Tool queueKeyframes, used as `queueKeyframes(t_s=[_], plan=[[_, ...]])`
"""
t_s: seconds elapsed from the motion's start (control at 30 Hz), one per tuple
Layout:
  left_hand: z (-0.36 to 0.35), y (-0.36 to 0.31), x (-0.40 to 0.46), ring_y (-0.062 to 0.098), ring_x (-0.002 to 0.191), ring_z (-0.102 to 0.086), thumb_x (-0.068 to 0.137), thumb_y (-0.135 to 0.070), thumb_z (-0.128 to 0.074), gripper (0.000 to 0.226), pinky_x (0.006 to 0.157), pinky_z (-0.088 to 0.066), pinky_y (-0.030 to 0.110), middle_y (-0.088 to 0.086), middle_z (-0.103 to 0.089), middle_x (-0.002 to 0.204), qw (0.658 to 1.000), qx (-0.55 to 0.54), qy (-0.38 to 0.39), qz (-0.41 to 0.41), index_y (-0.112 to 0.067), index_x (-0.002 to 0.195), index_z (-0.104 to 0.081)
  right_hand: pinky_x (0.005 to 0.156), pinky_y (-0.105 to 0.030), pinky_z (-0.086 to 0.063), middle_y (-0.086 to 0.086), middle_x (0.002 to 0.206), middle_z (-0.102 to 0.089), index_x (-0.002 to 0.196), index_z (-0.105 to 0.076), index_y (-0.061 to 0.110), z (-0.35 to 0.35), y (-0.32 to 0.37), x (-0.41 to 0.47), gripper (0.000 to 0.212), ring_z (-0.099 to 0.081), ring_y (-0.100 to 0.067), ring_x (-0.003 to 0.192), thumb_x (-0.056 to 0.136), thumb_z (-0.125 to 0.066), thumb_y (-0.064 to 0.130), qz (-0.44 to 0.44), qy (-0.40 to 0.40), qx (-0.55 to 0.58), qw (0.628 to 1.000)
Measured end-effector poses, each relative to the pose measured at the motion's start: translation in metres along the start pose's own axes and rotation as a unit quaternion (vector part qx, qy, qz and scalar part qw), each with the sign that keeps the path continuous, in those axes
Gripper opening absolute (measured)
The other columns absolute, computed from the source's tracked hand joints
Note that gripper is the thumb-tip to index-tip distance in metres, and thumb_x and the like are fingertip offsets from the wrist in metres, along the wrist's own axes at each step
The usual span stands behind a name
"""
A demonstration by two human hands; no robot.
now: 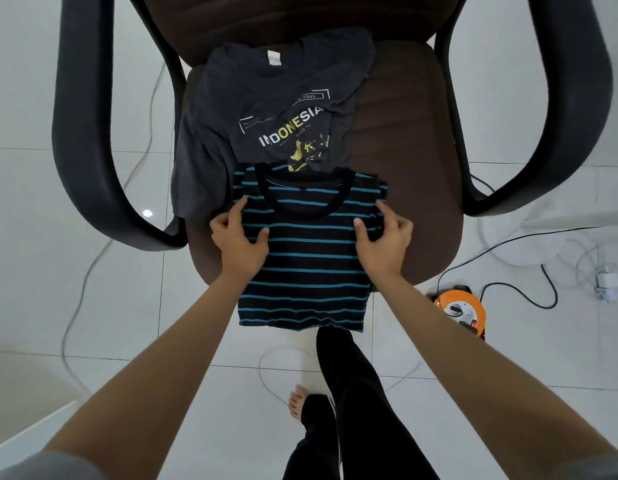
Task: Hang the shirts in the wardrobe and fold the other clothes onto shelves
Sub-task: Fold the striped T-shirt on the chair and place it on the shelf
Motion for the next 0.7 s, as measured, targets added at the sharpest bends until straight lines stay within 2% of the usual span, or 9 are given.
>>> queueKeyframes(t_s=[0.07,0.13,0.2,0.27,0.37,0.43,0.57,0.7], plan=[[0.002,0.008,-0.014,0.027,0.12,-0.036,0.082,-0.02,-0.069,0.061,0.101,-0.027,0.023,0.017,-0.04,0.127,1.0,-0.02,0.0,0.021,-0.021,0.137,-0.042,0.098,-0.037,-0.04,-0.009,0.123,-0.042,0.138,-0.045,0.026,0.001,-0.009,-0.024,0.056,-0.045,-0.026,0.114,0.087,-0.062,0.043,-0.011,-0.01,-0.019,1.0],[0.006,0.015,-0.027,0.022,0.118,-0.043,0.083,-0.025,-0.067,0.055,0.101,-0.035,0.026,0.012,-0.048,0.125,0.998,-0.047,0.007,0.027,-0.022,0.132,-0.043,0.096,-0.041,-0.043,-0.01,0.121,-0.045,0.14,-0.041,0.027,0.001,-0.015,-0.042,0.059,-0.048,-0.027,0.112,0.088,-0.059,0.046,-0.023,-0.003,-0.023,0.999],[0.011,0.021,-0.038,0.018,0.11,-0.053,0.084,-0.029,-0.066,0.048,0.099,-0.045,0.035,0.004,-0.054,0.12,0.995,-0.08,0.021,0.05,-0.022,0.127,-0.044,0.094,-0.04,-0.044,-0.01,0.121,-0.047,0.141,-0.038,0.028,0.002,-0.018,-0.053,0.06,-0.05,-0.028,0.111,0.088,-0.057,0.05,-0.047,0.015,-0.023,0.999],[0.017,0.025,-0.048,0.017,0.103,-0.058,0.084,-0.033,-0.067,0.046,0.093,-0.05,0.037,-0.001,-0.059,0.113,0.989,-0.1,0.045,0.096,-0.018,0.122,-0.045,0.093,-0.039,-0.045,-0.008,0.125,-0.049,0.141,-0.035,0.028,0.004,-0.017,-0.057,0.062,-0.052,-0.025,0.112,0.088,-0.055,0.052,-0.075,0.042,-0.009,0.996],[0.024,0.032,-0.059,0.021,0.096,-0.063,0.079,-0.039,-0.071,0.051,0.087,-0.054,0.039,0.001,-0.062,0.103,0.982,-0.092,0.072,0.147,-0.013,0.115,-0.046,0.094,-0.03,-0.044,-0.001,0.131,-0.055,0.14,-0.035,0.023,0.009,-0.014,-0.06,0.06,-0.054,-0.02,0.117,0.09,-0.056,0.047,-0.08,0.076,0.047,0.993],[0.029,0.034,-0.062,0.022,0.09,-0.064,0.077,-0.037,-0.074,0.048,0.083,-0.055,0.039,0.006,-0.063,0.097,0.981,-0.075,0.086,0.159,-0.013,0.11,-0.047,0.092,-0.024,-0.044,0.0,0.129,-0.057,0.137,-0.037,0.02,0.012,-0.011,-0.062,0.057,-0.056,-0.018,0.116,0.09,-0.059,0.041,-0.069,0.083,0.068,0.992],[0.034,0.03,-0.067,0.024,0.088,-0.063,0.076,-0.023,-0.077,0.046,0.083,-0.055,0.04,0.01,-0.063,0.098,0.971,-0.093,0.12,0.184,-0.013,0.108,-0.045,0.095,-0.023,-0.044,-0.001,0.13,-0.056,0.139,-0.034,0.02,0.018,-0.002,-0.064,0.063,-0.055,-0.017,0.117,0.087,-0.065,0.037,-0.066,0.103,0.091,0.988],[0.039,0.015,-0.071,0.017,0.085,-0.061,0.08,-0.012,-0.073,0.044,0.084,-0.055,0.037,-0.001,-0.058,0.092,0.964,-0.132,0.134,0.185,-0.009,0.113,-0.044,0.106,-0.03,-0.041,0.003,0.139,-0.048,0.145,-0.03,0.022,0.024,0.004,-0.057,0.071,-0.049,-0.012,0.124,0.086,-0.068,0.032,-0.048,0.159,0.107,0.98]])
Point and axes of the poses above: each hand's wrist, its own x-axis towards the middle knuckle, its own z-axis out of the back of the hand, y = z × x, the point moved 1 cm from there along x, towards the middle knuckle
